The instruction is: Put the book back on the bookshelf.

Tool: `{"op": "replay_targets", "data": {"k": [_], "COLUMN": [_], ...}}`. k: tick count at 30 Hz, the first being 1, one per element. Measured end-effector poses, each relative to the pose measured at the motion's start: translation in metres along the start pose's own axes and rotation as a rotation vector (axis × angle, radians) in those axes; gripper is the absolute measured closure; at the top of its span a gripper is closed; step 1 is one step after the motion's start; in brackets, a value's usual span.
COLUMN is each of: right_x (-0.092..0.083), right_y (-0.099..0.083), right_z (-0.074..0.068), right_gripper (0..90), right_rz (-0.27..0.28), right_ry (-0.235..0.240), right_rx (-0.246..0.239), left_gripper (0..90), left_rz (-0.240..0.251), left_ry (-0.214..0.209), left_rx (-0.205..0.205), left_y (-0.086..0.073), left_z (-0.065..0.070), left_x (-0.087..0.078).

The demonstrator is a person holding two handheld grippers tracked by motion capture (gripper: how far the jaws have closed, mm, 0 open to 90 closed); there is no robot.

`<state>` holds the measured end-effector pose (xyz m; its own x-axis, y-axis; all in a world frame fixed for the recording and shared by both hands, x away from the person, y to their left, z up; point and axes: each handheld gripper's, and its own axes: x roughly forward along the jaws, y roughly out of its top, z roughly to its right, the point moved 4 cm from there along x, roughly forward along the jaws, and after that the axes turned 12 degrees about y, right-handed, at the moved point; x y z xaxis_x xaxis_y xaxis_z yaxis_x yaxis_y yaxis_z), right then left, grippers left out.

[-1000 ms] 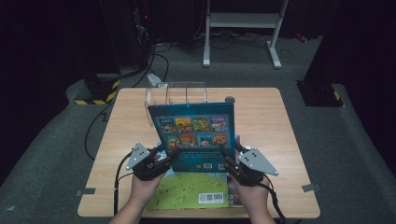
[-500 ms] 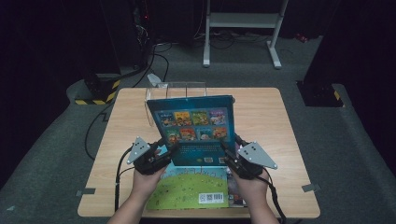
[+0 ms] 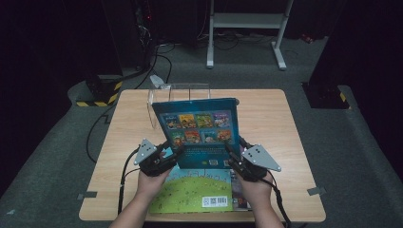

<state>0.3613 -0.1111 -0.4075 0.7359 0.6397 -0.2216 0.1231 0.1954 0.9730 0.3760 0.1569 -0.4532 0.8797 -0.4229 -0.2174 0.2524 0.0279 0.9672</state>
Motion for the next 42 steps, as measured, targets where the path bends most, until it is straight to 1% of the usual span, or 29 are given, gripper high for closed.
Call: {"op": "replay_targets", "data": {"k": [2, 3, 4, 8, 9, 10, 11, 12, 13, 16, 17, 20, 22, 23, 25, 26, 28, 29, 30, 33, 34, 37, 39, 42], "right_x": [-0.001, -0.001, -0.003, -0.006, -0.010, -0.010, -0.013, -0.013, -0.016, -0.020, -0.021, -0.021, -0.020, -0.019, -0.017, -0.016, -0.015, -0.014, -0.013, -0.012, -0.010, -0.007, -0.006, -0.007], "right_y": [0.000, 0.000, -0.001, -0.002, -0.003, -0.003, -0.003, -0.003, -0.004, -0.007, -0.009, -0.012, -0.013, -0.013, -0.011, -0.007, -0.004, -0.002, 0.002, 0.003, 0.002, -0.002, -0.005, -0.005], "right_z": [-0.001, -0.001, -0.002, -0.005, -0.008, -0.008, -0.010, -0.010, -0.012, -0.016, -0.018, -0.018, -0.017, -0.017, -0.016, -0.016, -0.017, -0.017, -0.018, -0.018, -0.018, -0.019, -0.020, -0.020], "right_gripper": [55.7, 55.6, 55.5, 55.0, 54.2, 54.2, 53.2, 53.2, 52.8, 49.8, 47.9, 46.6, 46.4, 45.1, 43.6, 42.3, 41.6, 40.5, 39.4, 39.0, 36.0, 36.1, 35.7, 37.0], "right_rz": [0.005, 0.007, 0.013, 0.023, 0.029, 0.029, 0.031, 0.031, 0.033, 0.038, 0.024, 0.013, 0.008, 0.007, 0.001, -0.002, 0.003, 0.003, 0.003, 0.009, -0.004, -0.014, -0.023, -0.019], "right_ry": [0.004, 0.005, 0.010, 0.021, 0.038, 0.038, 0.053, 0.053, 0.058, 0.070, 0.072, 0.074, 0.085, 0.092, 0.104, 0.114, 0.117, 0.127, 0.133, 0.141, 0.159, 0.164, 0.169, 0.177], "right_rx": [0.004, 0.005, 0.016, 0.024, 0.036, 0.036, 0.047, 0.047, 0.053, 0.067, 0.059, 0.071, 0.080, 0.074, 0.072, 0.063, 0.063, 0.065, 0.053, 0.057, 0.066, 0.076, 0.074, 0.073], "left_gripper": [47.0, 46.9, 46.6, 46.2, 46.1, 46.1, 45.9, 45.9, 45.9, 45.3, 44.9, 44.5, 43.9, 43.4, 43.2, 42.9, 42.7, 42.6, 42.4, 41.1, 40.3, 39.3, 37.8, 37.0], "left_rz": [0.005, 0.005, 0.007, 0.004, 0.002, 0.001, -0.001, -0.003, -0.001, -0.003, -0.001, 0.004, 0.005, 0.004, 0.003, 0.001, 0.000, -0.001, 0.000, 0.002, -0.004, -0.010, -0.010, -0.009], "left_ry": [-0.003, -0.003, -0.003, -0.016, -0.022, -0.025, -0.032, -0.036, -0.038, -0.044, -0.041, -0.031, -0.035, -0.035, -0.033, -0.034, -0.040, -0.044, -0.044, -0.046, -0.050, -0.051, -0.051, -0.051], "left_rx": [-0.004, -0.002, 0.000, 0.006, 0.012, 0.023, 0.023, 0.024, 0.036, 0.050, 0.049, 0.042, 0.041, 0.042, 0.036, 0.033, 0.026, 0.023, 0.026, 0.027, 0.029, 0.031, 0.039, 0.050], "left_y": [-0.001, -0.001, -0.001, -0.003, -0.003, -0.003, -0.003, -0.004, -0.004, -0.005, -0.005, -0.007, -0.007, -0.007, -0.007, -0.007, -0.007, -0.007, -0.007, -0.007, -0.008, -0.009, -0.009, -0.009], "left_z": [0.001, 0.001, 0.001, 0.002, 0.002, 0.002, 0.002, 0.003, 0.004, 0.005, 0.005, 0.006, 0.007, 0.007, 0.007, 0.007, 0.007, 0.007, 0.007, 0.007, 0.007, 0.008, 0.010, 0.010], "left_x": [-0.001, -0.002, -0.002, -0.008, -0.011, -0.012, -0.014, -0.017, -0.019, -0.023, -0.023, -0.024, -0.025, -0.026, -0.025, -0.025, -0.025, -0.025, -0.025, -0.025, -0.024, -0.023, -0.023, -0.023]}}
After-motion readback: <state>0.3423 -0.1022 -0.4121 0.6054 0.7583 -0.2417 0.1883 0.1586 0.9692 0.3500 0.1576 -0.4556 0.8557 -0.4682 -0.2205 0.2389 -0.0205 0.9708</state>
